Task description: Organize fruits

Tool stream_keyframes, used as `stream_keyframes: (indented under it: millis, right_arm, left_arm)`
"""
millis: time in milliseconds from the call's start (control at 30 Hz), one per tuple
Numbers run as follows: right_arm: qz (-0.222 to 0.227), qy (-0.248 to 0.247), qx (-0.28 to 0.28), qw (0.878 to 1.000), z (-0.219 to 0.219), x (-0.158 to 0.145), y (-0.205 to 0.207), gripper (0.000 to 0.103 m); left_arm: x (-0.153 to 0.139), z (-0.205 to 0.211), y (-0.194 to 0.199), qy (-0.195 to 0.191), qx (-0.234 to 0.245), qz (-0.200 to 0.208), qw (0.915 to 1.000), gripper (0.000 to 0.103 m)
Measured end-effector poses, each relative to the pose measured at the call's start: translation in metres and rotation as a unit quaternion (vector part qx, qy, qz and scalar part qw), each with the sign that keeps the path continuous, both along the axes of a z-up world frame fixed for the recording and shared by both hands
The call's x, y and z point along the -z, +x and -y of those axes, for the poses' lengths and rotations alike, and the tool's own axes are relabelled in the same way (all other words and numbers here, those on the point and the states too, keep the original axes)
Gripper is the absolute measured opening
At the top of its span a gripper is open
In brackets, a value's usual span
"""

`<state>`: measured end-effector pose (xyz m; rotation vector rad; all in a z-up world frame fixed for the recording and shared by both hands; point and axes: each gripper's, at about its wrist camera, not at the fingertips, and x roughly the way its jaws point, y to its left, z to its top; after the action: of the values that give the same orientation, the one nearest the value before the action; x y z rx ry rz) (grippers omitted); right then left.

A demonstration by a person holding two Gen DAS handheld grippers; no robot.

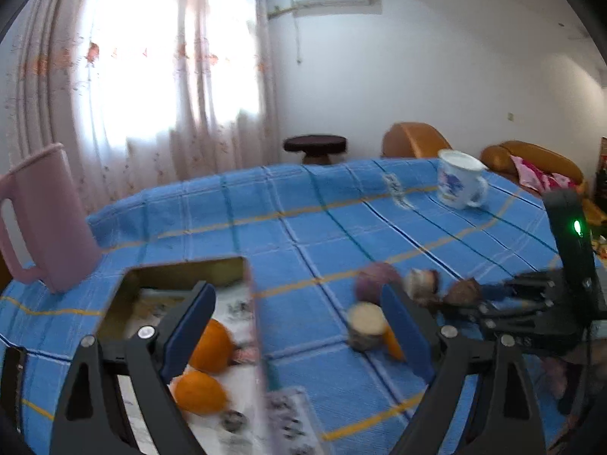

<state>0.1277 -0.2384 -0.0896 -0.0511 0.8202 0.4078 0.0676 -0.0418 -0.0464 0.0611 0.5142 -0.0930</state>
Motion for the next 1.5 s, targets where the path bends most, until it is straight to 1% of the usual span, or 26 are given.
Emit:
stream_keyframes:
  millis: [67, 100, 167, 233, 267, 333, 400, 567, 667, 700, 733, 800, 867, 967, 1267, 1500]
  right_arm:
    - [0.015, -0.002, 0.017, 1.000, 0.004, -0.004, -0.003, 0.038]
    - [0.022, -0.003, 0.023, 0.999, 0.005, -0.006, -0.005, 0.038]
    - [0.033, -0.003, 0.030, 0.999, 0.007, -0.009, -0.007, 0.038]
    - [0.038, -0.001, 0.036, 0.999, 0.010, -0.011, -0.008, 0.038]
    - [0.037, 0.001, 0.036, 0.999, 0.011, -0.011, -0.006, 0.038]
    - [0.034, 0.006, 0.037, 0.999, 0.013, -0.010, -0.004, 0.038]
    - [0.035, 0.009, 0.036, 0.999, 0.014, -0.011, -0.004, 0.038]
    - [0.030, 0.013, 0.034, 0.999, 0.015, -0.010, -0.004, 0.038]
    - [0.025, 0.016, 0.033, 0.999, 0.015, -0.010, -0.003, 0.038]
    - [0.025, 0.016, 0.033, 0.999, 0.015, -0.010, -0.003, 0.038]
    - [0.026, 0.015, 0.033, 0.999, 0.014, -0.009, -0.003, 0.038]
    - [0.028, 0.014, 0.034, 0.999, 0.014, -0.009, -0.004, 0.038]
    - [0.031, 0.016, 0.033, 0.999, 0.014, -0.011, -0.005, 0.038]
    - [0.041, 0.020, 0.029, 0.999, 0.014, -0.013, -0.008, 0.038]
    - [0.062, 0.027, 0.018, 0.998, 0.013, -0.018, -0.014, 0.038]
    - [0.077, 0.032, 0.012, 0.996, 0.013, -0.021, -0.018, 0.038]
  left_arm:
    - [0.008, 0.014, 0.001, 0.002, 0.014, -0.018, 0.9997, 0.089]
    - [0.011, 0.019, 0.002, 0.004, 0.016, -0.024, 0.9996, 0.086]
    - [0.020, 0.029, 0.007, 0.008, 0.025, -0.050, 0.9984, 0.068]
    - [0.024, 0.034, 0.011, 0.005, 0.032, -0.069, 0.9971, 0.057]
    - [0.024, 0.036, 0.013, 0.003, 0.034, -0.074, 0.9967, 0.054]
    - [0.028, 0.041, 0.016, 0.003, 0.044, -0.092, 0.9947, 0.053]
    - [0.032, 0.046, 0.016, -0.009, 0.056, -0.106, 0.9928, 0.053]
    - [0.042, 0.058, 0.026, -0.016, 0.073, -0.142, 0.9869, 0.053]
    - [0.042, 0.061, 0.031, -0.014, 0.073, -0.148, 0.9862, 0.053]
    - [0.044, 0.062, 0.035, -0.017, 0.075, -0.159, 0.9842, 0.052]
    - [0.046, 0.061, 0.037, -0.020, 0.074, -0.165, 0.9833, 0.047]
    - [0.045, 0.061, 0.038, -0.022, 0.075, -0.165, 0.9832, 0.037]
    - [0.045, 0.060, 0.037, -0.024, 0.074, -0.162, 0.9837, 0.037]
    - [0.042, 0.056, 0.036, -0.037, 0.075, -0.155, 0.9844, 0.037]
    - [0.030, 0.050, 0.020, -0.036, 0.061, -0.102, 0.9922, 0.037]
    - [0.024, 0.045, 0.014, -0.042, 0.050, -0.076, 0.9949, 0.037]
